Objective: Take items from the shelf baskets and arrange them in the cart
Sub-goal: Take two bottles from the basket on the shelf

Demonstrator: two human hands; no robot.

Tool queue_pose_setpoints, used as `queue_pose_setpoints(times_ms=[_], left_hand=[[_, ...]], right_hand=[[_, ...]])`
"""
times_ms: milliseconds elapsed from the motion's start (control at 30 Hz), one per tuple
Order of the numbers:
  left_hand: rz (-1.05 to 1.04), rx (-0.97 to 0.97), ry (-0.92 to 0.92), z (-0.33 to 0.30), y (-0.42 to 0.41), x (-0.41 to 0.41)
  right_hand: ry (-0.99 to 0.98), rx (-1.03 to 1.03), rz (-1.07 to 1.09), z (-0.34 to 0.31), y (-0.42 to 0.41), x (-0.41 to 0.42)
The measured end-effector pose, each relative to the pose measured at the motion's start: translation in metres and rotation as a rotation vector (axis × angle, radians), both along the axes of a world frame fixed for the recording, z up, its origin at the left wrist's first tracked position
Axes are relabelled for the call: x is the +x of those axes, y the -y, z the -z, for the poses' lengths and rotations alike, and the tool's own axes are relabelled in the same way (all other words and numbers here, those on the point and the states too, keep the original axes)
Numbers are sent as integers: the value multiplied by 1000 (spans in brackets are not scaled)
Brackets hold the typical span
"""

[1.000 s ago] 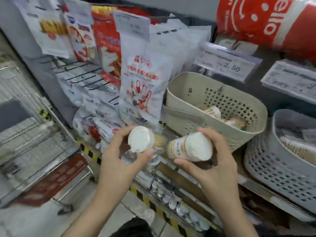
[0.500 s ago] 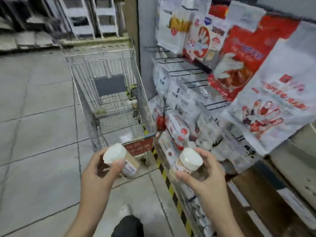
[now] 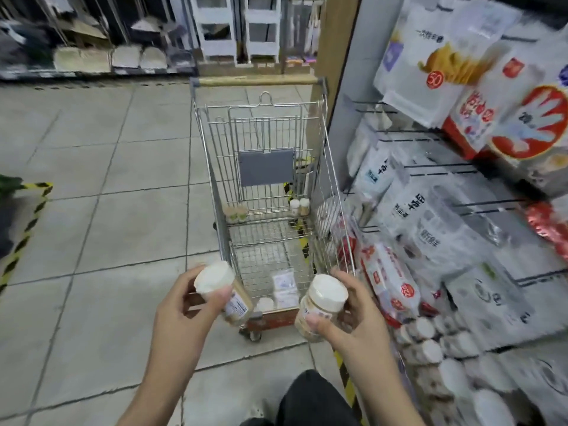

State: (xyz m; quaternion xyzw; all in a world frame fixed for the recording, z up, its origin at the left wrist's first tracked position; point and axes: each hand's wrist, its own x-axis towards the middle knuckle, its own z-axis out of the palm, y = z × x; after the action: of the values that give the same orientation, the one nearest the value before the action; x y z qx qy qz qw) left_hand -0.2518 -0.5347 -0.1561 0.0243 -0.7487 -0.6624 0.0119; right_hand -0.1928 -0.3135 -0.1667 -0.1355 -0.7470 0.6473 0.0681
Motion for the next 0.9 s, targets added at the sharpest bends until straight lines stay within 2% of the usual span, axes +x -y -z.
queue_pose_setpoints(times_ms=[233, 500, 733, 900], left_hand=[[0, -53, 125, 41, -25, -95], [-45, -124, 295, 92, -71, -242], [-50, -183, 444, 175, -105, -330], [-83, -210, 527, 251, -120, -371]], right_hand=[[141, 4, 6, 45, -25, -114], [302, -7, -30, 113, -53, -271], [425, 14, -62, 196, -75, -366], [491, 70, -23, 281, -84, -435]])
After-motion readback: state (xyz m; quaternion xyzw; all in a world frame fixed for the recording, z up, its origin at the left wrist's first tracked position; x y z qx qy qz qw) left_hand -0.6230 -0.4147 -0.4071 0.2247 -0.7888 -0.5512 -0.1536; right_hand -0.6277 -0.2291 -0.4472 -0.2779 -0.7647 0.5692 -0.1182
